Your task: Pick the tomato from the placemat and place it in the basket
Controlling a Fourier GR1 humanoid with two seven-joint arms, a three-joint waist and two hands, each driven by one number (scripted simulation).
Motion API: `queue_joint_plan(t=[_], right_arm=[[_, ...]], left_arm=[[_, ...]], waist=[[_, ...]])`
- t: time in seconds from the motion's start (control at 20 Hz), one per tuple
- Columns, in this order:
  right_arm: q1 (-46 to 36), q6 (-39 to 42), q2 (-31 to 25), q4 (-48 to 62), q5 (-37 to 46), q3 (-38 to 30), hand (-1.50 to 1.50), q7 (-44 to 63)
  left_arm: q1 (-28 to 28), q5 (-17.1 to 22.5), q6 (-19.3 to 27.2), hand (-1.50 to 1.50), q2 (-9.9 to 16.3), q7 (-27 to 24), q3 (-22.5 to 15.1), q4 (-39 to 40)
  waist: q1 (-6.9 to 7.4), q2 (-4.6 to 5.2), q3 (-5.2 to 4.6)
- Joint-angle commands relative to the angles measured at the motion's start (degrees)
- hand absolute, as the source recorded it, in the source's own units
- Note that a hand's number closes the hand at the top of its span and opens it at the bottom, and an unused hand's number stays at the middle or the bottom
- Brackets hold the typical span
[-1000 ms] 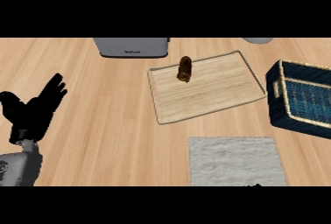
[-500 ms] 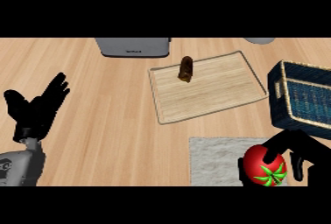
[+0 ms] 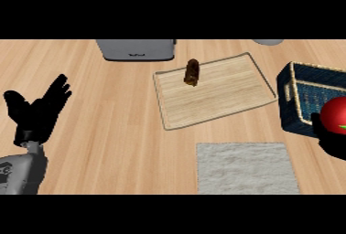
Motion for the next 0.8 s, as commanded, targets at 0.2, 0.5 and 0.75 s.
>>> queue_joint_plan(t=[0.2,0.5,0.75], right_arm=[[-7.42,-0.57,-11.51,21.51,-17.71,-20.68,1.5,-13.14],[-2.63,-5.19,-13.97,30.56,-17.99,-20.72,1.5,-24.3],[-7.82,-12.37,-13.91,38.8,-12.75,-19.14,-1.5,-17.83]], left_arm=[[1.61,0.53,-0.82,0.0,-0.55,2.19,-0.9,-4.35],[-0.27,0.47,-1.84,0.0,0.51,0.38,0.88,-0.73],[0.07,0.05,-1.85,0.0,0.85,-0.45,1.61,-0.06]], waist=[[0.65,-0.09,0.08],[0.21,-0.1,0.01],[0.42,-0.06,-0.01]])
